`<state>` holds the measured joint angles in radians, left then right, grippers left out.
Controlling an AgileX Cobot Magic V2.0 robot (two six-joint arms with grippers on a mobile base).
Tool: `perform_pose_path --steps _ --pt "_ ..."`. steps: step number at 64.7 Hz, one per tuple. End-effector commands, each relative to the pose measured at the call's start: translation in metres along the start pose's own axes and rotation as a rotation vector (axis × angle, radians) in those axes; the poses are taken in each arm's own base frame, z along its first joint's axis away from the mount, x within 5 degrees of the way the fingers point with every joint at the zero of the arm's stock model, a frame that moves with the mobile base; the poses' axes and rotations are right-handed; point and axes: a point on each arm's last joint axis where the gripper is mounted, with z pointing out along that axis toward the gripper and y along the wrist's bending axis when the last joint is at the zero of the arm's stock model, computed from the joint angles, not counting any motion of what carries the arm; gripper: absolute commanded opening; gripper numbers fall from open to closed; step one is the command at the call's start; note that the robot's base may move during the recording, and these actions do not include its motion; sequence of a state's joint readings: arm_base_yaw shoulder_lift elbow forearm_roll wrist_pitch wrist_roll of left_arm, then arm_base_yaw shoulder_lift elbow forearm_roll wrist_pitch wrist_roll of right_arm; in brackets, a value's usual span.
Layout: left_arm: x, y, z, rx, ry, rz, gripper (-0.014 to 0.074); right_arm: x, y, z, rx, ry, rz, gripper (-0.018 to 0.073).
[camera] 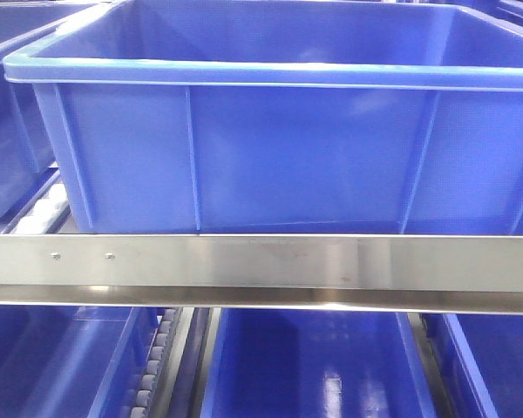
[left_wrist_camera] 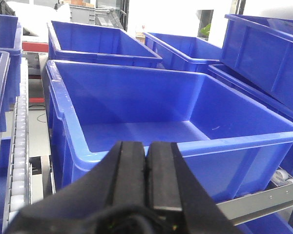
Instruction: Grab silver tray and place in blue box
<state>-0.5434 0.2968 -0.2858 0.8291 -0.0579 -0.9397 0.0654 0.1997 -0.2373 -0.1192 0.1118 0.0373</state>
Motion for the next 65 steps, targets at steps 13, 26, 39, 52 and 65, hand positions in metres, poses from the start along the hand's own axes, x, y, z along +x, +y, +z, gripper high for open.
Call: perform_pose_path --steps 13,26,39,52,65 --pt "-0.012 -0.005 0.001 0.047 -0.053 -0.003 -0.0097 0.003 -0.006 0.002 0.106 -0.259 0.017 0.0049" --pt "-0.012 -0.005 0.001 0.048 -0.054 -0.003 -0.0097 0.017 -0.005 0.003 0.103 -0.225 0.031 0.0049" --pt "-0.012 -0.005 0.001 0.048 -0.054 -0.003 -0.0097 0.031 -0.003 -0.009 0.105 -0.272 0.051 0.0049" --pt "-0.012 -0.005 0.001 0.048 -0.054 -0.003 -0.0097 0.052 0.000 -0.016 0.105 -0.241 0.053 0.0049" --pt "-0.012 -0.005 0.001 0.048 -0.052 -0.003 -0.0097 0.052 -0.001 -0.016 0.107 -0.239 0.053 0.0049"
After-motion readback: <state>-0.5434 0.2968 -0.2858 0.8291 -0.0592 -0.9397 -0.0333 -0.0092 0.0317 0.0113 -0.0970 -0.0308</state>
